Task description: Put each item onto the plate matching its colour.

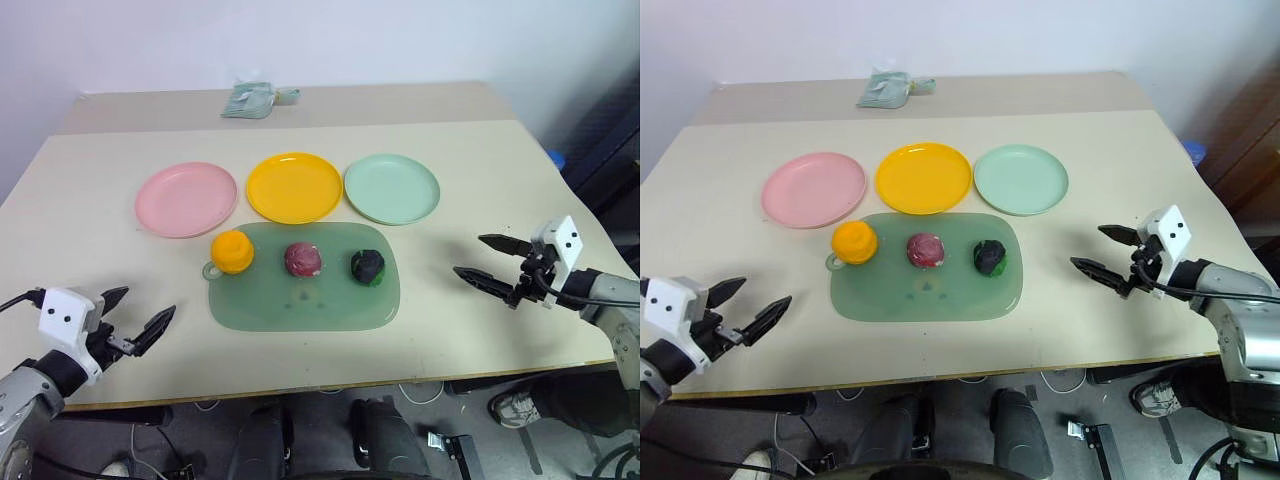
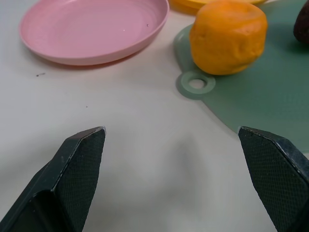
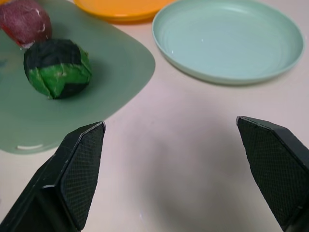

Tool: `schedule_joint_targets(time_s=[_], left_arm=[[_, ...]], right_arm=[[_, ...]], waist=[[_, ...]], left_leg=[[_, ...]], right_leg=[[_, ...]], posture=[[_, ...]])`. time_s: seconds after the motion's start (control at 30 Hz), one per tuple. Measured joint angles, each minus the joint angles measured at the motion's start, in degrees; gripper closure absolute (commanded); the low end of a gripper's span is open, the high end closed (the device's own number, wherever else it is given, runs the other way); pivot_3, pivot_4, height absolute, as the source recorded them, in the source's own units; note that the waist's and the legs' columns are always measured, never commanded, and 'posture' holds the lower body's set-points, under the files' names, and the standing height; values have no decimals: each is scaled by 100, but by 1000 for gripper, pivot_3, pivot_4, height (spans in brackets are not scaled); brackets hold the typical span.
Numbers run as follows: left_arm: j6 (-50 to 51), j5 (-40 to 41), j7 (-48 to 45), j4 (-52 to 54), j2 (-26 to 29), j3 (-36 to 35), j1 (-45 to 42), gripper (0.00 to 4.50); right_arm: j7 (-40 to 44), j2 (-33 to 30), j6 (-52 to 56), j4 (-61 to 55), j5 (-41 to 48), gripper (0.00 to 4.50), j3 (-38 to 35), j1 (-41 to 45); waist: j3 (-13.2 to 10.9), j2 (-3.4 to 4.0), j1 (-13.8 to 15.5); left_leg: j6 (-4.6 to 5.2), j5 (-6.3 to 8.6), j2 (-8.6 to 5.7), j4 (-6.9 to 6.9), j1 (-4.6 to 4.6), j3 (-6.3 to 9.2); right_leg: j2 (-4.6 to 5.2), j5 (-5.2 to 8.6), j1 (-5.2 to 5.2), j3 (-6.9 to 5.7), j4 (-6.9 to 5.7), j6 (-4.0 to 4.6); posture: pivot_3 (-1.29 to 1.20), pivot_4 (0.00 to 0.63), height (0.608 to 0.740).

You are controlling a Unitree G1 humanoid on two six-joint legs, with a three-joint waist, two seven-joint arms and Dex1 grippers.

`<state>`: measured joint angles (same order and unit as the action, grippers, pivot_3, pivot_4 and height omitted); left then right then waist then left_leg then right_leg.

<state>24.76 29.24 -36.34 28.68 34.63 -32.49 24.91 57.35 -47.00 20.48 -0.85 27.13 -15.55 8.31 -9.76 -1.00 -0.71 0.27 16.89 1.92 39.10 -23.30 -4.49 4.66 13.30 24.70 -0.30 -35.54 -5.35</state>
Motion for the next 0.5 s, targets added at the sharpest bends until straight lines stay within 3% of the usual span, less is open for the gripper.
schedule_joint_targets(time_s=[0.5], left_arm=[[8,21,186,246,-159,43,-158,0]], right_arm=[[-340,262,28,-183,-5,66,245,181]], waist=[[0,0,4]], left_leg=[[0,0,-2,1,0,0]], right_leg=[[-2,0,-2,0,0,-1]], posture=[[0,150,740]])
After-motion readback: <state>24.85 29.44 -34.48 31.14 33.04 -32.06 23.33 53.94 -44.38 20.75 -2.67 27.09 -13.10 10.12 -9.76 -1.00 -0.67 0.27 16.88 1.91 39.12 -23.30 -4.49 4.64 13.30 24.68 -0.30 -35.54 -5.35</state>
